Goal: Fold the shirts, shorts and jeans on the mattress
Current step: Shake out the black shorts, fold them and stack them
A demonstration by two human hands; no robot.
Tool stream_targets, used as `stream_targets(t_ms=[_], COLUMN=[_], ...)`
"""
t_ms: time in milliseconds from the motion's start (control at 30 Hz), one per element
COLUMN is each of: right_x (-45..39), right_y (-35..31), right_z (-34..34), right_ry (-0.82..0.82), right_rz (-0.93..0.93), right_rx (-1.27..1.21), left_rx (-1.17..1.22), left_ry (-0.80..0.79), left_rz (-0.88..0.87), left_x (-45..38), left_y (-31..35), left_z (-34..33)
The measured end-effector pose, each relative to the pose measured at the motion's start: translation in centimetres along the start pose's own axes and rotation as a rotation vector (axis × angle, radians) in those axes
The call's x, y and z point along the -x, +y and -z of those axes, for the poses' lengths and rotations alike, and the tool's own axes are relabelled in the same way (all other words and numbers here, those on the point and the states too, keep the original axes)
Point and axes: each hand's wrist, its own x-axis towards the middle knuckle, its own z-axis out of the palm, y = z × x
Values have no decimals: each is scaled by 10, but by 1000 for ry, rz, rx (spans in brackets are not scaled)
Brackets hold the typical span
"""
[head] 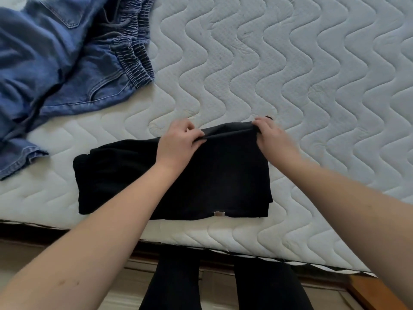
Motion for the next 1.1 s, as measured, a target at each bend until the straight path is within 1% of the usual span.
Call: stream_targets(t_ms=[67,133,300,400,500,600,667,700,833,900,933,1000,1067,1100], right_x=[19,35,70,84,95,104,107,107,102,94,89,75,59,51], right_y=[-3,-2,7,8,8,6,3,0,-13,-23,-29,-45,-60,-68], right_z=[-5,-9,-20,-27,-31,-34,-33,-32,-28,-30,-32,-37,-46,-52], right_ry=[-38,-61,-215,-269,-304,-376,-341,-289,28,85,100,137,130,95], right_rz=[-5,14,-16,-19,-15,-40,-71,-91,-174,-173,-149,-83,-23,0], right_rx=[-20,16,97,109,142,265,319,315,195,142,124,77,39,29], left_rx=[-33,-54,-50,-79,-125,-267,-325,-337,-421,-423,-393,-332,-256,-229], left_ry=[25,38,20,6,-70,-217,-303,-323,-357,-296,-239,-79,45,65], left_rz=[-45,-77,-103,-83,-43,57,136,158,140,97,72,28,38,65], left_x=[17,33,67,78,85,91,93,92,84,81,81,80,72,66], left_y=[4,7,8,6,7,10,11,10,9,11,13,14,13,11], left_z=[-8,-16,-35,-42,-49,-57,-61,-62,-59,-55,-55,-58,-64,-67])
